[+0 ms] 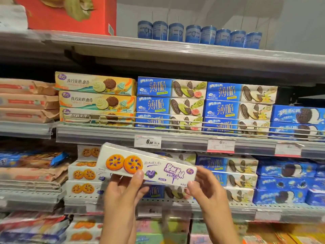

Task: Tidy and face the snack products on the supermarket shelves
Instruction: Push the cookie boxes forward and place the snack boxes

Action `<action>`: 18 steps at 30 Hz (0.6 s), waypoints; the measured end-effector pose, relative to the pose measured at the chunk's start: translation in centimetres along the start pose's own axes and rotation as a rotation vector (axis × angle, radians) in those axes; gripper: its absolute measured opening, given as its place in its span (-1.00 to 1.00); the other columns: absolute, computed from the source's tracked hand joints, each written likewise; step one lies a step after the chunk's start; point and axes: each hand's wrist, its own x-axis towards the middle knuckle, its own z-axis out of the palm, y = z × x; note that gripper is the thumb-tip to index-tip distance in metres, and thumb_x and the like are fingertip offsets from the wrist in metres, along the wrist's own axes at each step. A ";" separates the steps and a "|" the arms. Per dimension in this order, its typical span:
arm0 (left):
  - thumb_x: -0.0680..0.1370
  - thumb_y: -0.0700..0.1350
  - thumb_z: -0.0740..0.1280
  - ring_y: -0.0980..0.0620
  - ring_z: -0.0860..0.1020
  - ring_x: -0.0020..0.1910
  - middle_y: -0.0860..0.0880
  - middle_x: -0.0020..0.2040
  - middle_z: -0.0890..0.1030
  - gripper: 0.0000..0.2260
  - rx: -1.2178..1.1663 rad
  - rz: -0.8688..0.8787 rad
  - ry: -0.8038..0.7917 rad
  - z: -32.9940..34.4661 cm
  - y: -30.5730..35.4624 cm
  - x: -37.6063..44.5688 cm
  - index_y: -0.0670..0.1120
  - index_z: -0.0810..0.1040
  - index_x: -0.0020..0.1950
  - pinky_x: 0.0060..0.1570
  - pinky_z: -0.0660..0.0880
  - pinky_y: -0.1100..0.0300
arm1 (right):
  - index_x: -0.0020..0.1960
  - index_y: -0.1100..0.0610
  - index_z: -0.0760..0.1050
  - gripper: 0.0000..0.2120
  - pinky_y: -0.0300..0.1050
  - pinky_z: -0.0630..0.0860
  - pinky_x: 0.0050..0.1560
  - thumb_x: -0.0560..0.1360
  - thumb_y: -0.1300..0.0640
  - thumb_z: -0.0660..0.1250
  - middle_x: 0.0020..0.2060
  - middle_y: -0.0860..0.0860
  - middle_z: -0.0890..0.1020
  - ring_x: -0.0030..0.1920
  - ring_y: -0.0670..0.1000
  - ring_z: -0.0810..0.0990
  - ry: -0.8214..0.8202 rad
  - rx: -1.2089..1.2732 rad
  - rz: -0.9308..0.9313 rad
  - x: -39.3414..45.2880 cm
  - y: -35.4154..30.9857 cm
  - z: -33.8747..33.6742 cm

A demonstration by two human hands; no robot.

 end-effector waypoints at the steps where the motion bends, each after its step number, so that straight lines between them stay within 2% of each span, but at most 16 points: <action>1: 0.36 -0.01 0.51 -0.11 0.69 0.07 -0.13 0.08 0.72 -0.53 0.000 -0.008 0.012 -0.5 0.0 -0.1 -0.12 0.56 0.21 -0.07 0.62 0.05 | 0.13 -0.12 0.62 -0.65 -0.15 0.64 0.01 0.39 0.07 0.58 0.08 0.00 0.73 0.04 -0.02 0.70 0.005 0.015 0.004 -0.2 0.1 0.7; 4: 0.32 -0.01 0.52 -0.09 0.70 0.02 -0.16 0.03 0.72 -0.58 -0.017 -0.019 0.057 -2.1 0.1 0.2 -0.15 0.56 0.10 -0.11 0.64 0.07 | 0.09 -0.14 0.62 -0.64 -0.22 0.61 -0.03 0.32 0.02 0.56 0.04 0.01 0.74 0.01 -0.01 0.70 0.042 0.045 0.024 -0.4 0.5 2.6; 7: 0.32 -0.02 0.51 -0.05 0.70 -0.02 -0.12 0.04 0.72 -0.60 -0.024 -0.004 0.089 -3.9 0.3 0.7 -0.09 0.56 0.10 -0.17 0.64 0.15 | 0.09 -0.09 0.62 -0.63 -0.22 0.60 -0.04 0.30 0.02 0.55 0.02 0.03 0.74 -0.01 -0.02 0.70 0.045 0.066 0.028 -0.6 1.5 4.3; 9: 0.32 -0.02 0.52 0.00 0.69 0.05 -0.06 0.11 0.70 -0.53 0.001 0.045 0.131 -5.2 0.6 1.2 -0.02 0.51 0.20 -0.10 0.64 0.14 | 0.09 -0.03 0.60 -0.64 -0.27 0.59 -0.04 0.32 0.10 0.56 0.03 0.05 0.73 0.01 -0.02 0.69 0.045 0.070 0.003 -0.8 2.2 5.5; 11: 0.36 -0.08 0.55 0.06 0.65 0.17 0.02 0.25 0.63 -0.42 0.070 0.132 0.184 -6.7 1.0 1.9 0.13 0.44 0.34 0.09 0.60 0.11 | 0.10 0.00 0.58 -0.64 -0.28 0.58 -0.03 0.34 0.15 0.57 0.05 0.06 0.72 0.05 -0.01 0.69 0.045 0.070 -0.027 -1.0 2.9 6.9; 12: 0.36 -0.10 0.56 0.09 0.64 0.19 0.07 0.30 0.59 -0.33 0.095 0.173 0.213 -7.6 1.3 2.2 0.24 0.38 0.39 0.12 0.58 0.14 | 0.10 0.01 0.57 -0.64 -0.28 0.59 -0.04 0.35 0.16 0.57 0.05 0.07 0.71 0.06 0.00 0.69 0.042 0.072 -0.037 -1.1 3.2 7.7; 14: 0.32 -0.09 0.59 0.12 0.64 0.17 0.13 0.28 0.58 -0.21 0.116 0.218 0.232 -9.5 1.8 3.1 0.39 0.31 0.40 0.03 0.60 0.25 | 0.10 0.02 0.56 -0.64 -0.28 0.60 -0.07 0.36 0.18 0.57 0.04 0.06 0.71 0.05 0.01 0.70 0.039 0.070 -0.045 -1.1 3.7 9.4; 16: 0.27 -0.01 0.61 0.14 0.65 0.13 0.18 0.20 0.62 -0.24 0.179 0.210 0.225 -11.4 2.3 4.0 0.42 0.35 0.34 -0.04 0.60 0.27 | 0.10 0.01 0.57 -0.67 -0.28 0.61 -0.08 0.39 0.20 0.55 0.03 0.03 0.71 0.02 -0.01 0.71 0.037 0.064 -0.052 -1.0 4.2 11.1; 18: 0.26 0.07 0.60 0.15 0.66 0.08 0.20 0.14 0.64 -0.39 0.296 0.196 0.255 -13.6 2.9 5.1 0.40 0.45 0.21 0.00 0.59 0.17 | 0.07 -0.01 0.59 -0.69 -0.30 0.60 -0.09 0.41 0.26 0.54 0.02 0.01 0.72 0.03 -0.03 0.71 0.060 0.043 -0.055 -0.8 4.9 12.5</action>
